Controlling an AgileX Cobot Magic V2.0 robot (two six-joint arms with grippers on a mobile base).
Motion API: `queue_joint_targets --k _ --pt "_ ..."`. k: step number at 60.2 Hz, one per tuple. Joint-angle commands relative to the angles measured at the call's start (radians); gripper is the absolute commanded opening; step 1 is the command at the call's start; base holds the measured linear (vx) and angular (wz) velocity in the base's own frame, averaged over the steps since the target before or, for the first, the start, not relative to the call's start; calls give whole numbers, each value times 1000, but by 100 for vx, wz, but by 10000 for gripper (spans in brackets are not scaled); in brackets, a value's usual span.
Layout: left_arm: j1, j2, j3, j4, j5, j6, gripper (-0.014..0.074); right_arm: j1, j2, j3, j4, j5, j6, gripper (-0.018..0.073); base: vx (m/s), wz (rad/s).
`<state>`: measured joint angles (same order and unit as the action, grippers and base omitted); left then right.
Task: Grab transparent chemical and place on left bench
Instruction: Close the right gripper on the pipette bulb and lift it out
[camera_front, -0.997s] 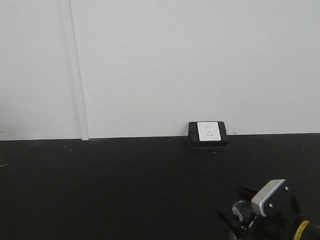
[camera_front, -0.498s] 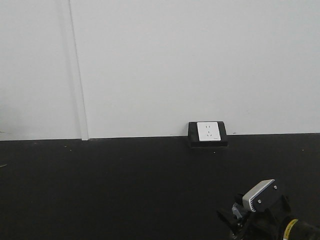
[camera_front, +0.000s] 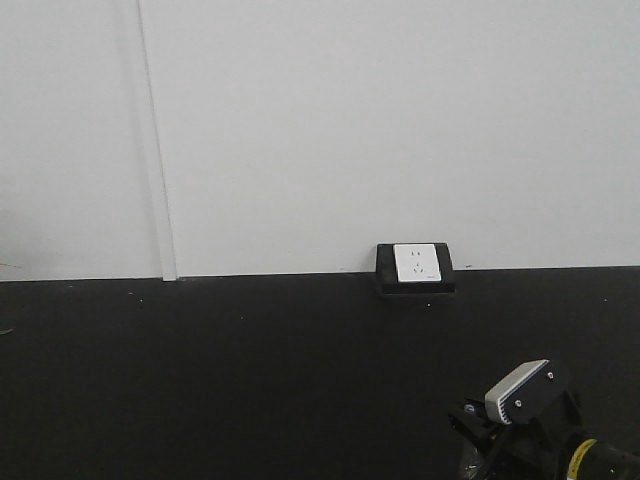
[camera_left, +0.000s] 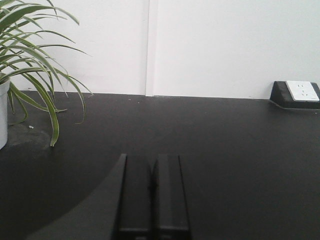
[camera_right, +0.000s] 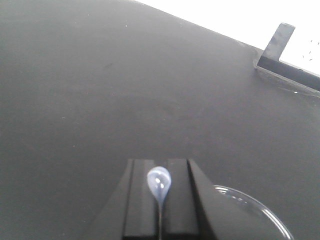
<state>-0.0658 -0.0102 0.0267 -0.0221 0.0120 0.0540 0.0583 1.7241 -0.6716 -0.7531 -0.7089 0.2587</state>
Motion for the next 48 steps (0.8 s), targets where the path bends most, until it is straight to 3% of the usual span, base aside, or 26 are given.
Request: queue_joint_targets --k 1,14,25,31,37,48 --pt "-2 -19 16 -1 -78 -8 -3 -2 -72 -27 25 -65 -7 -13 0 0" --pt "-2 -19 16 -1 -78 -8 -3 -1 -295 -27 22 -37 32 -8 0 0" --pt "-2 -19 16 -1 -78 -8 -3 -1 -523 -23 4 47 276 -6 0 0" --pt "-2 -19 16 -1 -78 -8 -3 -1 -640 2 -95 187 369 -4 0 0" --pt "-2 -19 16 -1 -78 -8 -3 -1 -763 76 -197 227 409 -4 0 0" --pt "-2 -19 16 -1 -78 -8 -3 -1 -936 187 -217 222 450 -4 0 0"
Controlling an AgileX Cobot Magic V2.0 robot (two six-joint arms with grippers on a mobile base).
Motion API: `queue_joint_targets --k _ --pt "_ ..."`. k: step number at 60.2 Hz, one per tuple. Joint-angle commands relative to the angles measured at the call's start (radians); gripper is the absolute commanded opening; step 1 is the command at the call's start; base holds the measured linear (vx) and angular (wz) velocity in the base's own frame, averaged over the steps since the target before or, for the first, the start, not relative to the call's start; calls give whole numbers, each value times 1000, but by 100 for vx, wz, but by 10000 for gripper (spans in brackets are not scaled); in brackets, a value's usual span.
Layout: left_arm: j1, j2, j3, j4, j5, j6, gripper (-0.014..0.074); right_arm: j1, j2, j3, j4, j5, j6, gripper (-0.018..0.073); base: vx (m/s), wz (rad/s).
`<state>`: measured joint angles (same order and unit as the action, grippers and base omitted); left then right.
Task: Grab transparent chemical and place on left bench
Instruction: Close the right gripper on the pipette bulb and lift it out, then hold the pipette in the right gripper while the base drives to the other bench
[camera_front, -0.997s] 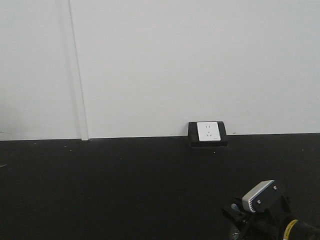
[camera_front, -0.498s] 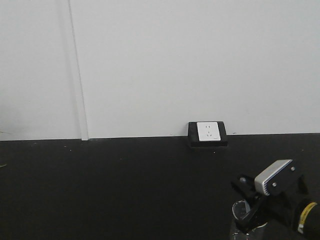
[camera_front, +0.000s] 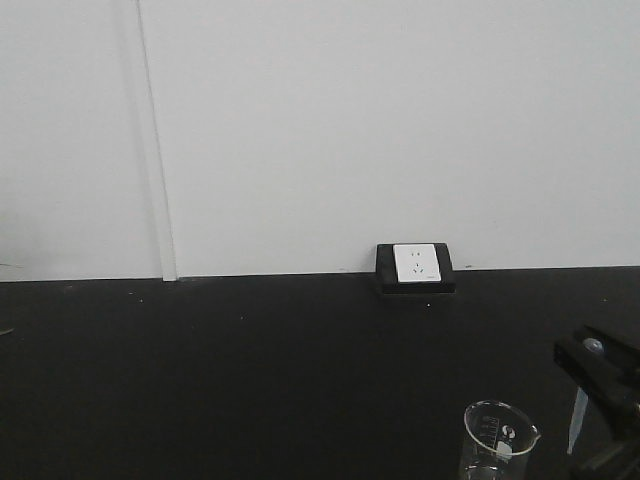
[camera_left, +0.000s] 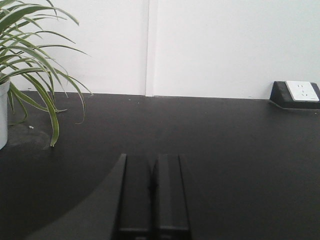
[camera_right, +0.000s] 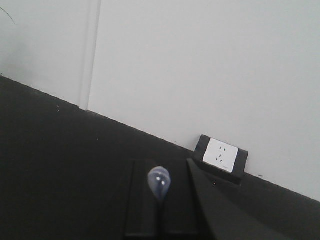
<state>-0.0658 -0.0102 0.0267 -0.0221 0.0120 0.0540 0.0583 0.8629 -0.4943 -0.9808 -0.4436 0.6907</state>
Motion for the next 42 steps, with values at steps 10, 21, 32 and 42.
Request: queue_joint_targets --k 10,21,32,42 --pt "-2 -19 16 -1 -78 -8 -3 -1 -194 77 9 -42 17 -4 0 0" --pt "-2 -19 16 -1 -78 -8 -3 -2 -248 90 6 -42 17 -4 0 0" --pt "-2 -19 16 -1 -78 -8 -3 -2 -252 90 7 -43 17 -4 0 0" --pt "-2 -19 16 -1 -78 -8 -3 -2 -252 90 6 -40 17 -4 -1 3"
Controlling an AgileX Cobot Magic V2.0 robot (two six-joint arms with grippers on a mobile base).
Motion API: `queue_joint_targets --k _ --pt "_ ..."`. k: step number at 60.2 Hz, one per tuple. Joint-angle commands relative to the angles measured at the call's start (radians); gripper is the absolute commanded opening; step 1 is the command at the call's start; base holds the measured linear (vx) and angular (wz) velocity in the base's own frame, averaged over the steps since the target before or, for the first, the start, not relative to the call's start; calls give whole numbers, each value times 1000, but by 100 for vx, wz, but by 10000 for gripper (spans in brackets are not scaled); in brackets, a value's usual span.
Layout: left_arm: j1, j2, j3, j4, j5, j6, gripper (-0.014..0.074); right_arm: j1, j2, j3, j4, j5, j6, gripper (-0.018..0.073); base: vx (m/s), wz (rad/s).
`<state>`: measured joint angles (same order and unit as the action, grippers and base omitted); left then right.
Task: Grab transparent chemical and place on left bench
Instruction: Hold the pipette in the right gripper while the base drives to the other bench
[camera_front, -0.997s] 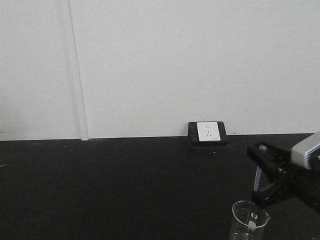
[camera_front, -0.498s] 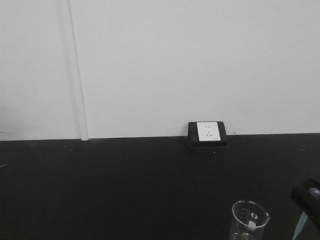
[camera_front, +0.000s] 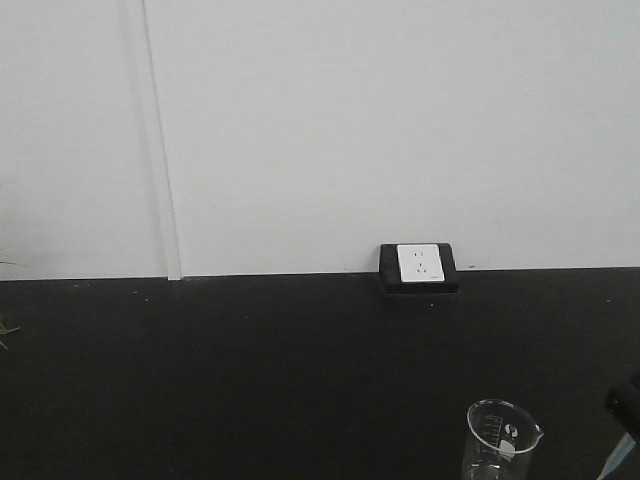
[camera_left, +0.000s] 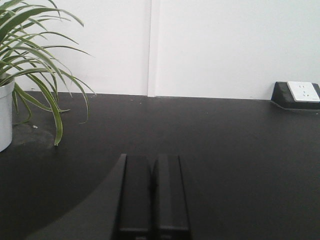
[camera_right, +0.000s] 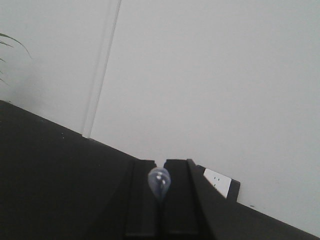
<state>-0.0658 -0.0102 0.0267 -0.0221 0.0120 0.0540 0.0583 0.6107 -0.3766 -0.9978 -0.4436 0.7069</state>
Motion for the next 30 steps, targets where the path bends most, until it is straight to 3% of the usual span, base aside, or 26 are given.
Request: queue_joint_targets --k 1,30 --pt "-2 -19 16 -1 -78 -8 -3 -2 0 -28 23 -40 1 -4 -4 3" --pt "-2 -19 16 -1 -78 -8 -3 -2 0 -28 23 -39 1 -4 -12 7"
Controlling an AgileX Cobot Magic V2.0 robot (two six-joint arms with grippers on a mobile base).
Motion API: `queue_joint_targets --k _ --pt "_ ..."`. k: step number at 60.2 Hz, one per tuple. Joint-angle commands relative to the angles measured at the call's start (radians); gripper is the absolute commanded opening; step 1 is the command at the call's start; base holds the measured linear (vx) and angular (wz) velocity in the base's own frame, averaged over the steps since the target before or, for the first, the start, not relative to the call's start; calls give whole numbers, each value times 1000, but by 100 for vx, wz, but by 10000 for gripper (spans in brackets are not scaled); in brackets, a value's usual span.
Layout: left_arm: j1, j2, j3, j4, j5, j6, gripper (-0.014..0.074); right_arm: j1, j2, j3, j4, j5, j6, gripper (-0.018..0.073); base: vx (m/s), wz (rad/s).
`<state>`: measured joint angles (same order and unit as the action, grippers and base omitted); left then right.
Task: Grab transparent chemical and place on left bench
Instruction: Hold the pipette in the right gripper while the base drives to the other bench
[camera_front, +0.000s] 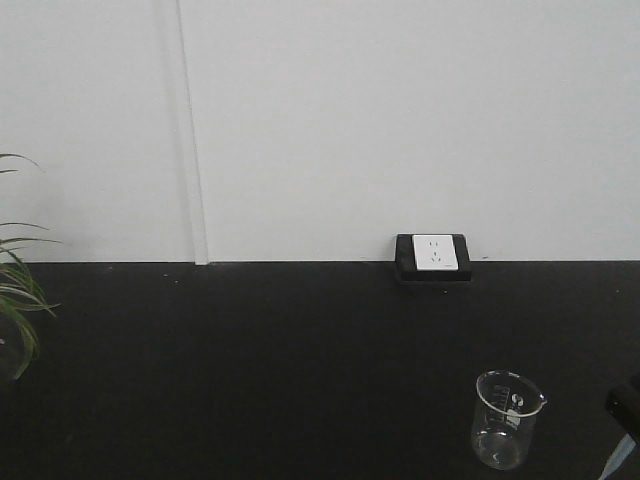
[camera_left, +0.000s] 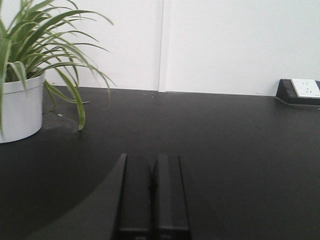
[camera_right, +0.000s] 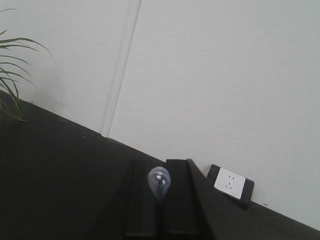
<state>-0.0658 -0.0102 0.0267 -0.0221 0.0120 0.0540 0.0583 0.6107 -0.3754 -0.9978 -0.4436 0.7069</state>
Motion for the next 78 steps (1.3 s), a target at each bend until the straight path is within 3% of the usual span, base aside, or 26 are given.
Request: queue_joint_targets --k 1,78 --pt "-2 -19 16 -1 -78 -8 -3 -2 0 -29 23 -39 1 -4 -20 13" --pt "-2 -19 16 -1 -78 -8 -3 -2 0 -29 23 -40 1 -4 -32 23"
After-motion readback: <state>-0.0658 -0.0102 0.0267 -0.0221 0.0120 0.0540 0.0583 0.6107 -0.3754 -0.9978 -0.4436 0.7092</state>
